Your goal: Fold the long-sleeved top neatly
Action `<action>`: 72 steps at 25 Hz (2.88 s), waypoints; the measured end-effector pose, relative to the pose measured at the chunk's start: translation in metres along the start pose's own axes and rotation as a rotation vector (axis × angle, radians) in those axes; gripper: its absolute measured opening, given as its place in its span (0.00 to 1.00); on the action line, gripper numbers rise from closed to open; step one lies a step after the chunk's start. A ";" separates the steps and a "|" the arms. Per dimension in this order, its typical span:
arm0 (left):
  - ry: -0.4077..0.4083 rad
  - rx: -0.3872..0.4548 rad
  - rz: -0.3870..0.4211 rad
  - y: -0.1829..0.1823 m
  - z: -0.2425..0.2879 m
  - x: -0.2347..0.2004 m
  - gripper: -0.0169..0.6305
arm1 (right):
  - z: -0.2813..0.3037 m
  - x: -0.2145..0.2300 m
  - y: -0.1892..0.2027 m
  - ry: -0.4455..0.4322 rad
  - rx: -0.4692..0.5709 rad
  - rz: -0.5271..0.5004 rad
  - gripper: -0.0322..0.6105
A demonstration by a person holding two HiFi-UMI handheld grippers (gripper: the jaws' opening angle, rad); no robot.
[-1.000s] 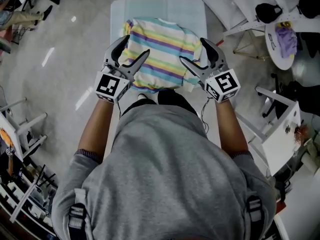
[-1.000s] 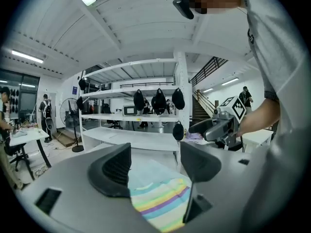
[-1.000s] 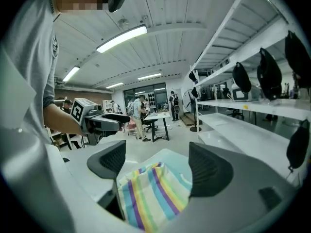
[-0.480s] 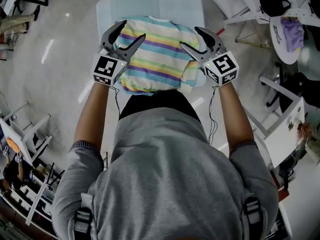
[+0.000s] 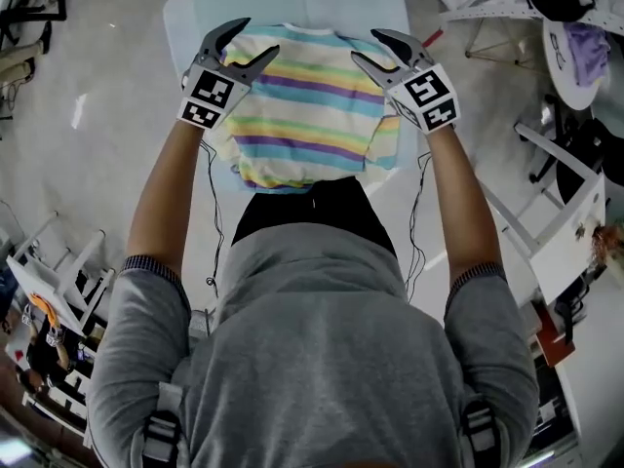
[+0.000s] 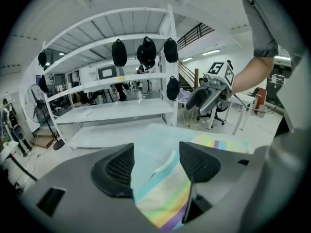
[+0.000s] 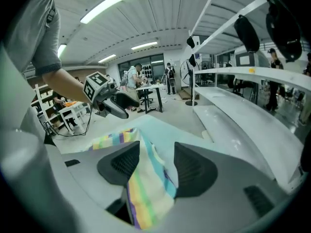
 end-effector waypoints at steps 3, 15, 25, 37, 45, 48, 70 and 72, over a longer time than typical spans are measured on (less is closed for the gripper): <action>0.022 -0.037 0.016 0.018 0.025 -0.016 0.48 | 0.026 0.013 0.010 0.009 -0.049 0.010 0.38; 0.105 -0.227 0.121 0.083 0.106 -0.043 0.36 | 0.112 0.043 0.060 0.001 -0.307 0.020 0.35; 0.081 -0.355 0.194 0.118 0.140 -0.059 0.34 | 0.149 0.036 0.085 -0.023 -0.442 -0.072 0.34; 0.149 -0.344 0.129 0.138 0.127 -0.051 0.31 | 0.157 0.025 0.090 -0.059 -0.455 -0.125 0.27; 0.246 -0.386 0.190 0.136 0.130 -0.046 0.16 | 0.164 0.029 0.087 -0.117 -0.488 -0.130 0.24; 0.230 -0.400 0.217 0.136 0.128 -0.043 0.07 | 0.161 0.024 0.091 -0.124 -0.504 -0.142 0.11; -0.121 -0.106 0.082 0.034 -0.006 -0.063 0.07 | 0.047 0.013 -0.020 0.197 -0.161 -0.245 0.10; -0.142 -0.101 0.082 0.028 -0.008 -0.067 0.07 | 0.048 0.019 -0.026 0.203 -0.158 -0.262 0.10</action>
Point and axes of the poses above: the fingertips, and each gripper's own axes: z forward along the fingers, x to its right, y out of its underside, the point moved 8 cm from there along -z, backward along the fingers, and after that the axes turned 9 degrees about -x, right-handed, at the moved point
